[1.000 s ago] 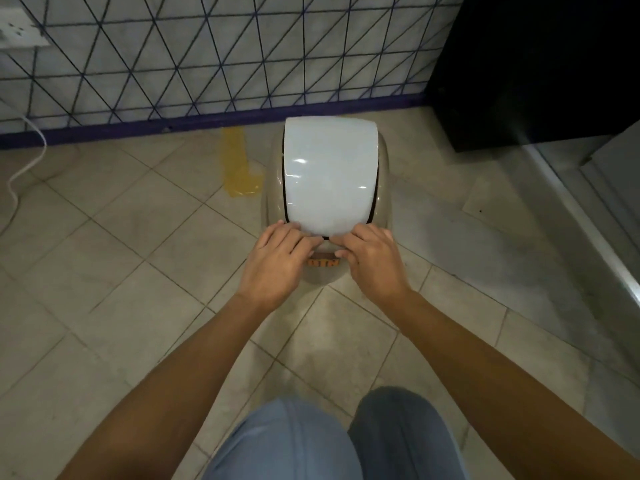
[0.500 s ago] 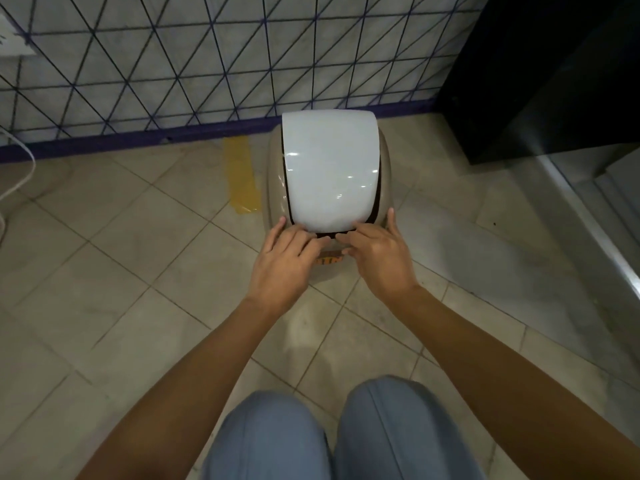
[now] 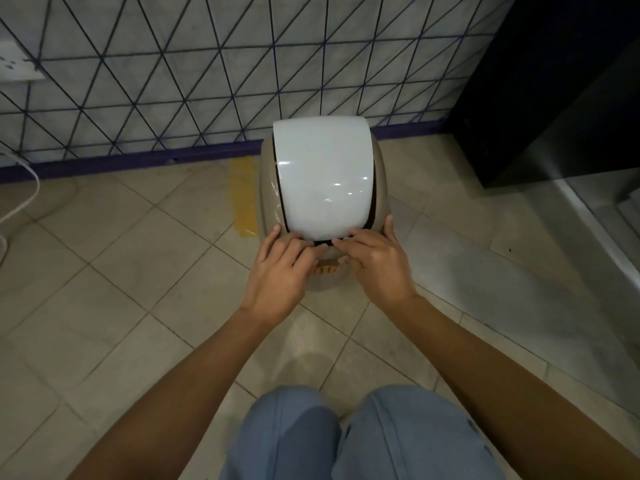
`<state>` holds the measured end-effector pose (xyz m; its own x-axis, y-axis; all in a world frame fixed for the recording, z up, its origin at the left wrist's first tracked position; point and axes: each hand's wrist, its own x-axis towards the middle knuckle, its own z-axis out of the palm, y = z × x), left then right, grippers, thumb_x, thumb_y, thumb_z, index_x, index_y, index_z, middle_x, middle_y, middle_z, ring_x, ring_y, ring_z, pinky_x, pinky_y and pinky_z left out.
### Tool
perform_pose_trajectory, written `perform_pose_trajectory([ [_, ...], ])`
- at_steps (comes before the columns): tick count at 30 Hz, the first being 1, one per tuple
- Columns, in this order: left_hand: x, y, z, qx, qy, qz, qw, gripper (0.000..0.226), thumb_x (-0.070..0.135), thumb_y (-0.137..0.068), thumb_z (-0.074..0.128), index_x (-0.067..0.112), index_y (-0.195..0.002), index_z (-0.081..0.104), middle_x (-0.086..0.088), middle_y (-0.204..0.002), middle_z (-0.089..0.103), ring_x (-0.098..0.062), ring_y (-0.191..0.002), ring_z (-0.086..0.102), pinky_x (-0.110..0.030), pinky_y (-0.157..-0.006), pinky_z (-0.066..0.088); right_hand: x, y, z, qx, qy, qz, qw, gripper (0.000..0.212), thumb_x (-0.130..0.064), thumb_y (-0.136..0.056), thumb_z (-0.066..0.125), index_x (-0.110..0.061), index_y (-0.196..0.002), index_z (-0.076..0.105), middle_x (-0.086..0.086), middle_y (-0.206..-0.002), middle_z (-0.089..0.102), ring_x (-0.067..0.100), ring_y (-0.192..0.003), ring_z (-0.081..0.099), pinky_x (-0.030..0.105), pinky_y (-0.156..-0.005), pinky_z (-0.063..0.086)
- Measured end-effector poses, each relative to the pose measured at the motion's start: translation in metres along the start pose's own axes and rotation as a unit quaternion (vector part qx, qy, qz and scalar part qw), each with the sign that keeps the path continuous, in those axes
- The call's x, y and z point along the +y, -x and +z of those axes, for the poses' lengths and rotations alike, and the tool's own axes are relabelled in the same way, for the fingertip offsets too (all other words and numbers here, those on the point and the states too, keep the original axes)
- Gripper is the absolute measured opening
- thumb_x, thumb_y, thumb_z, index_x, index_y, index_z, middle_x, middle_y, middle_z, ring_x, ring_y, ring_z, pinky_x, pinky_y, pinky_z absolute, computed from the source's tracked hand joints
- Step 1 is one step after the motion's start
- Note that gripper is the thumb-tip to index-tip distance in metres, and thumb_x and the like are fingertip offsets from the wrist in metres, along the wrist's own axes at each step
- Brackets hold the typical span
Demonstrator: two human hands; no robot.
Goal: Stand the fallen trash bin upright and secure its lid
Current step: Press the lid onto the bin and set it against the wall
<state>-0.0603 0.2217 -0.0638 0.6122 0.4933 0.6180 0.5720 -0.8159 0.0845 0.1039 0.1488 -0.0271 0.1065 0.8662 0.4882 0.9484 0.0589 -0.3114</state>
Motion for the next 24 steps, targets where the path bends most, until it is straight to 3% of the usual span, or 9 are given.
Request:
perform_pose_trajectory([
  [5,-0.014,-0.007,0.0,0.001,-0.01,0.005,1.0,0.03,0.006,-0.078,0.073,0.013,-0.107,0.068,-0.008,-0.094,0.069,-0.026,-0.113,0.047,-0.039,-0.112,0.022,-0.001,-0.015,0.008,0.012,0.001,-0.013,1.0,0.03,0.006,-0.053,0.083,-0.001,-0.081,0.078,0.015,-0.068,0.072,0.03,-0.078,0.073,0.077,-0.085,0.032],
  [7,-0.018,-0.009,0.001,0.003,-0.019,0.01,1.0,0.03,0.006,-0.079,0.072,0.014,-0.108,0.069,-0.009,-0.094,0.069,-0.027,-0.114,0.047,-0.04,-0.11,0.026,-0.001,-0.017,0.011,0.011,-0.006,-0.022,1.0,0.029,0.007,-0.056,0.08,-0.001,-0.083,0.077,0.016,-0.068,0.072,0.032,-0.081,0.073,0.076,-0.089,0.031],
  [8,-0.019,-0.009,0.001,0.006,-0.02,0.01,1.0,0.03,0.006,-0.08,0.072,0.014,-0.108,0.069,-0.008,-0.094,0.069,-0.027,-0.115,0.047,-0.04,-0.11,0.027,0.0,-0.017,0.012,0.01,-0.008,-0.023,1.0,0.028,0.007,-0.058,0.079,-0.001,-0.085,0.077,0.016,-0.069,0.072,0.033,-0.083,0.073,0.072,-0.096,0.029],
  [10,-0.019,-0.01,0.002,0.012,-0.017,0.005,1.0,0.03,0.006,-0.079,0.073,0.015,-0.108,0.069,-0.008,-0.094,0.069,-0.027,-0.115,0.046,-0.04,-0.111,0.027,0.002,-0.018,0.013,0.012,-0.015,-0.016,1.0,0.027,0.008,-0.062,0.077,-0.001,-0.088,0.077,0.017,-0.072,0.072,0.034,-0.087,0.072,0.052,-0.115,0.014],
  [12,-0.018,-0.009,0.003,0.015,-0.016,0.001,1.0,0.03,0.006,-0.079,0.073,0.014,-0.107,0.069,-0.008,-0.093,0.069,-0.027,-0.115,0.046,-0.04,-0.111,0.026,0.004,-0.019,0.013,0.008,-0.028,-0.006,1.0,0.025,0.006,-0.065,0.074,-0.001,-0.089,0.077,0.019,-0.076,0.073,0.034,-0.088,0.071,0.036,-0.117,0.001],
  [14,-0.017,-0.008,0.003,0.016,-0.017,0.002,1.0,0.03,0.006,-0.079,0.073,0.014,-0.107,0.069,-0.008,-0.093,0.069,-0.027,-0.115,0.047,-0.039,-0.111,0.026,0.004,-0.017,0.012,-0.007,-0.029,-0.005,1.0,0.023,0.002,-0.067,0.072,-0.001,-0.09,0.077,0.021,-0.079,0.073,0.033,-0.087,0.072,0.049,-0.116,0.01],
  [16,-0.015,-0.008,0.003,0.015,-0.018,0.004,1.0,0.031,0.006,-0.078,0.074,0.014,-0.108,0.068,-0.008,-0.093,0.069,-0.027,-0.114,0.047,-0.04,-0.11,0.026,0.003,-0.016,0.012,-0.021,-0.019,-0.015,1.0,0.023,-0.001,-0.066,0.072,-0.002,-0.089,0.077,0.021,-0.079,0.073,0.033,-0.085,0.072,0.071,-0.099,0.026],
  [17,-0.015,-0.008,0.002,0.016,-0.021,0.006,1.0,0.031,0.006,-0.078,0.074,0.014,-0.108,0.068,-0.008,-0.093,0.069,-0.027,-0.113,0.047,-0.04,-0.11,0.026,0.003,-0.016,0.012,-0.023,-0.015,-0.018,0.999,0.023,-0.002,-0.066,0.073,-0.002,-0.089,0.077,0.02,-0.078,0.073,0.032,-0.084,0.072,0.075,-0.092,0.029],
  [24,-0.013,0.001,-0.004,0.026,-0.028,0.019,0.999,0.028,0.005,-0.079,0.073,0.015,-0.105,0.07,-0.006,-0.089,0.069,-0.024,-0.104,0.05,-0.04,-0.109,0.028,0.001,-0.01,0.008,-0.02,-0.015,-0.036,0.999,0.025,-0.002,-0.063,0.075,-0.004,-0.088,0.077,0.014,-0.069,0.069,0.029,-0.07,0.07,0.077,-0.09,0.029],
])
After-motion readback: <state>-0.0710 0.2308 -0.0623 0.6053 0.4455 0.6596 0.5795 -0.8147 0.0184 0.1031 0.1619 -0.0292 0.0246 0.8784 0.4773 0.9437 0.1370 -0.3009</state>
